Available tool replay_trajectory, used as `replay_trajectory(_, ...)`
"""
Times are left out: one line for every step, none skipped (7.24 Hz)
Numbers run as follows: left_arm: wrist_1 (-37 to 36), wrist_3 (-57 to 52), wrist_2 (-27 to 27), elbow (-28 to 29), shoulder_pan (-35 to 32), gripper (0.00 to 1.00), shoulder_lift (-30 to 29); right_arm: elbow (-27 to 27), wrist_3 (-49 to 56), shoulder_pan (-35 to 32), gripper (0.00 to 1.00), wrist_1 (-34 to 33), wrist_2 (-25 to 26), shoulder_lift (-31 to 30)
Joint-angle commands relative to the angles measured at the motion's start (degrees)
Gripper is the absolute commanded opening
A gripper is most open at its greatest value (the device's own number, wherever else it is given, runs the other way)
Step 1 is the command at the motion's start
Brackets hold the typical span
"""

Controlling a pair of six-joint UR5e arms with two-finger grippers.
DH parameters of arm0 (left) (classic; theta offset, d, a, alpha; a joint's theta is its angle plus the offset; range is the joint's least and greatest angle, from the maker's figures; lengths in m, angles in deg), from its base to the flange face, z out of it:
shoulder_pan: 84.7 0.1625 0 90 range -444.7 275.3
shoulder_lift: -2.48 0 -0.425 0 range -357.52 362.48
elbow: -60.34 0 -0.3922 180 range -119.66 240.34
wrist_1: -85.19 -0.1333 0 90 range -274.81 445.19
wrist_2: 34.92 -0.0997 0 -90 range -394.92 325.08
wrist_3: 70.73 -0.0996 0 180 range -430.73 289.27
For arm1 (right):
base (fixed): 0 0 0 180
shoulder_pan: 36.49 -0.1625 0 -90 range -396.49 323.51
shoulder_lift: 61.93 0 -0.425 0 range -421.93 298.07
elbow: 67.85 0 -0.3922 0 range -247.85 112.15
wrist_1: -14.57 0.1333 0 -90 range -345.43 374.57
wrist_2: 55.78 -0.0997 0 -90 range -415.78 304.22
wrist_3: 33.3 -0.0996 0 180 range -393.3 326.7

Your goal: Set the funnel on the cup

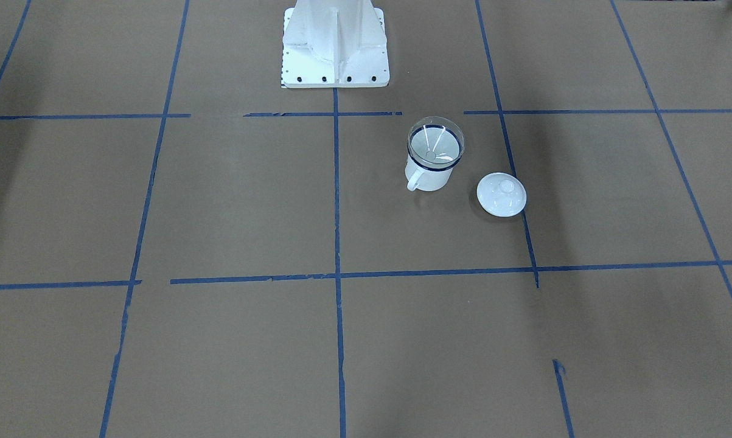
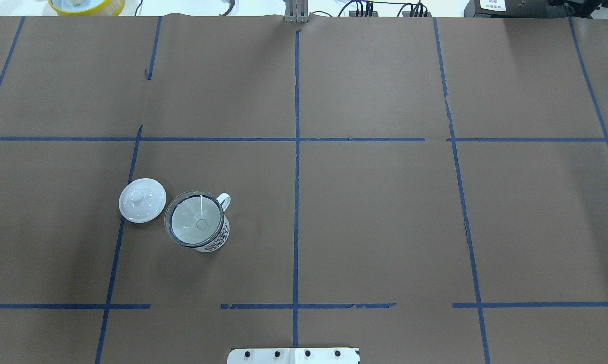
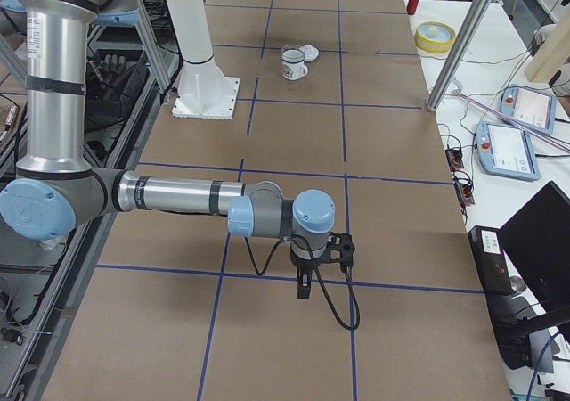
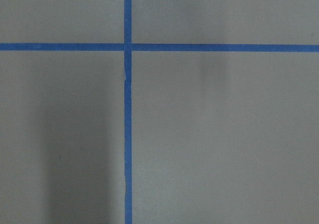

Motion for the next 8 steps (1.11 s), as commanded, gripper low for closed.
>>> replay_trajectory(-0.8, 0.1, 2.3, -0.6, -0.2, 1.0, 2.2, 0.0, 0.0, 0.0, 1.0, 0.0, 0.0, 0.0)
replay_trajectory(-1.7, 0.1, 2.4, -0.5, -0.2, 1.0, 2.5, 0.0, 0.0, 0.0, 1.0, 0.0, 0.0, 0.0)
replay_trajectory(-1.7, 0.1, 2.4, -0.1, -0.2, 1.0, 2.5, 0.0, 0.0, 0.0, 1.0, 0.0, 0.0, 0.0)
replay_trajectory(-1.7, 0.1, 2.4, 0.0, -0.2, 1.0, 2.4, 0.0, 0.0, 0.0, 1.0, 0.0, 0.0, 0.0)
replay_trajectory(-1.7, 0.1, 2.4, -0.2, -0.2, 1.0, 2.3, 0.0, 0.0, 0.0, 1.0, 0.0, 0.0, 0.0)
replay_trajectory(-1.7, 0.1, 2.4, -0.5, -0.2, 1.0, 2.4, 0.0, 0.0, 0.0, 1.0, 0.0, 0.0, 0.0)
replay_trajectory(-1.7, 0.1, 2.4, -0.5, -0.2, 1.0, 2.4, 0.0, 0.0, 0.0, 1.0, 0.0, 0.0, 0.0)
replay_trajectory(-1.7, 0.1, 2.4, -0.6, -0.2, 1.0, 2.3, 0.0, 0.0, 0.0, 1.0, 0.0, 0.0, 0.0)
